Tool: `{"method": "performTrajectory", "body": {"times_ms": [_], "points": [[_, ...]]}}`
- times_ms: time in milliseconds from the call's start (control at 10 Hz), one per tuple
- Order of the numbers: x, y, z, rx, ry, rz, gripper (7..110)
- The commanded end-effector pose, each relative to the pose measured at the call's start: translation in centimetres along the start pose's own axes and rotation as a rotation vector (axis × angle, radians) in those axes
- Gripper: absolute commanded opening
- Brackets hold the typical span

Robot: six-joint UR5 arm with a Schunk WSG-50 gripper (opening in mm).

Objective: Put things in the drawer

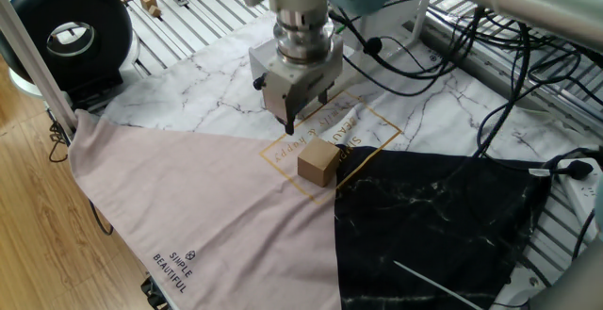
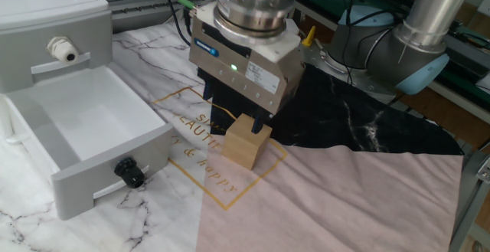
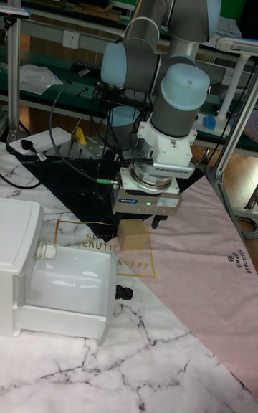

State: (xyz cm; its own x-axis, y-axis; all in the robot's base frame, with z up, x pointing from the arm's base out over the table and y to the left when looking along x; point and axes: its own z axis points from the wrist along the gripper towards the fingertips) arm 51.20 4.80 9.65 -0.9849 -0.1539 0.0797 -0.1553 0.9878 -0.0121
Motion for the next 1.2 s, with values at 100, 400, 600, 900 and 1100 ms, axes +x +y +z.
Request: {"method": "performTrajectory", "body": {"times_ms": [100, 400, 600, 900, 1100], "points": [[-2.0, 0.4, -2.1, -0.05, -0.018, -0.024, 22], [-3.7, 0.1, -3.7, -0.095, -0.028, -0.101, 22], [-4.7, 1.1, -3.7, -0.173, -0.041, -0.107, 66], [-7.8, -0.8, -3.4, -0.076, -0.119, 0.116, 107], [-7.7, 0.0, -3.8, -0.067, -0.086, 0.197, 7]]}}
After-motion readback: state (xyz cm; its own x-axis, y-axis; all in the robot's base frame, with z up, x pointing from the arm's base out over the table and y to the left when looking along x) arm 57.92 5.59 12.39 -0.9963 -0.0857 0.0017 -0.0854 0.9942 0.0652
